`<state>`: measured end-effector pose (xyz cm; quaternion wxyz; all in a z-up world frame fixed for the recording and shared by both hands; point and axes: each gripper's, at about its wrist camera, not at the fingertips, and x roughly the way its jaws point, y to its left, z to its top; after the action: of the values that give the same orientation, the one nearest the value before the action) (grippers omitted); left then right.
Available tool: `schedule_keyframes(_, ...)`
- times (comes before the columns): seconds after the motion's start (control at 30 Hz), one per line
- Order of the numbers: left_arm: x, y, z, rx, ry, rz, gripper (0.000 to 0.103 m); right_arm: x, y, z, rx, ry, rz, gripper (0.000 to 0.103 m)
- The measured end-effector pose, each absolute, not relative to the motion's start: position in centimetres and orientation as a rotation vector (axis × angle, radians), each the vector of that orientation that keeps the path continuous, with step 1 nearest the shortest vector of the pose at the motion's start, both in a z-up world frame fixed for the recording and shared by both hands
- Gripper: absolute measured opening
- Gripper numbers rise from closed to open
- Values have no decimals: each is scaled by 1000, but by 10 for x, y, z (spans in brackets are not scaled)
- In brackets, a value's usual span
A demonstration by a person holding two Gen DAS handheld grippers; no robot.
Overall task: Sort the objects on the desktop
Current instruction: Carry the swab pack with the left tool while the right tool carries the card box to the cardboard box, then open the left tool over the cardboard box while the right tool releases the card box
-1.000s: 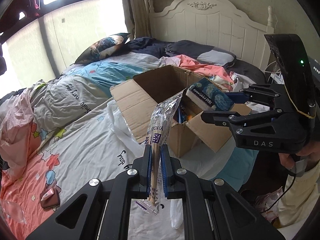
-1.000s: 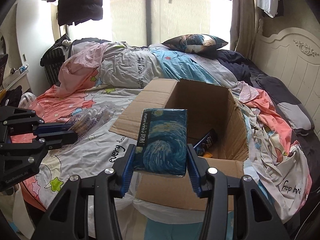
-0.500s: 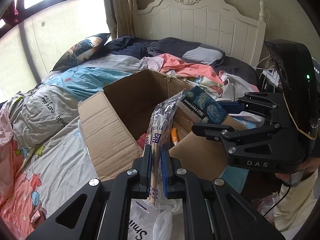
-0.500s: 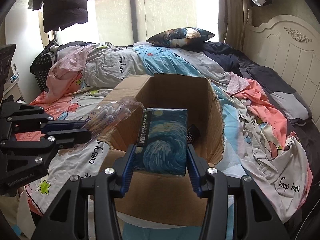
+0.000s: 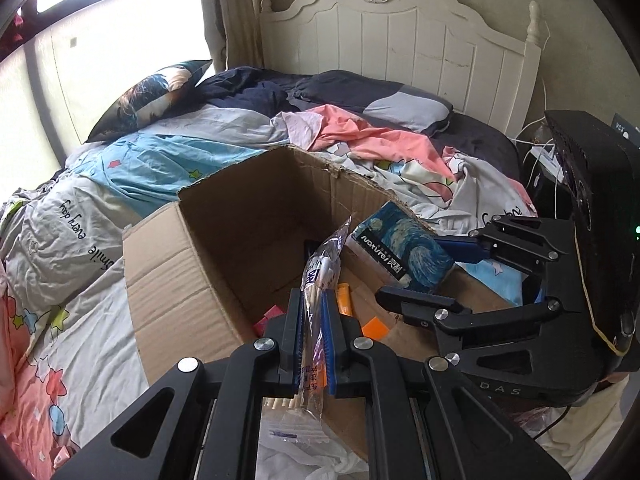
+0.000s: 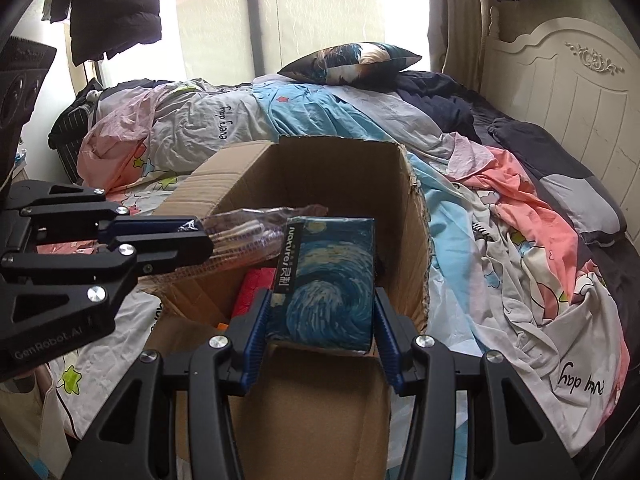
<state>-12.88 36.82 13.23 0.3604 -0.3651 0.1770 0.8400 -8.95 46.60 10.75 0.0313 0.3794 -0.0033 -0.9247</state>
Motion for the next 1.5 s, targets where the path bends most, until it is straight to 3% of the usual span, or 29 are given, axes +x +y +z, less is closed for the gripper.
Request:
schedule_keyframes(0.13,-136,370,132,-958,432,2171,9,-92,469,106,1158,-9,-2879,45)
schedule_keyframes(0.2,-140,369,135,-953,384,2172,12,-92,467,108,1146,-2,-2885,45)
schedule_keyframes(0.23,-143,368,136,-954,358,2170,18,-93,467,108,1144,-10,-2872,45)
schedule_keyframes(0.3,-148,365,138,-965,297,2173,55,-94,466,108,1145,-18,-2851,45)
schedule_keyframes(0.33,-150,361,139,-959,253,2195,87,-94,466,108,1145,-16,-2852,45)
schedule_keyframes(0.37,-150,356,140,-944,205,2224,102,-94,466,108,1144,-14,-2855,45)
schedule_keyframes(0.47,-151,348,142,-938,137,2249,103,-94,465,108,1144,-17,-2851,45)
schedule_keyframes(0.67,-147,346,131,-984,226,2277,103,-94,463,108,1141,-11,-2854,45)
schedule_keyframes(1.2,-134,316,125,-1025,147,2277,103,-94,458,107,1176,-17,-2850,47)
schedule_keyframes(1.4,-126,312,122,-1030,192,2278,103,-90,453,110,1186,-5,-2853,54)
schedule_keyframes(1.5,-123,306,122,-1030,182,2279,103,-87,449,112,1173,8,-2861,66)
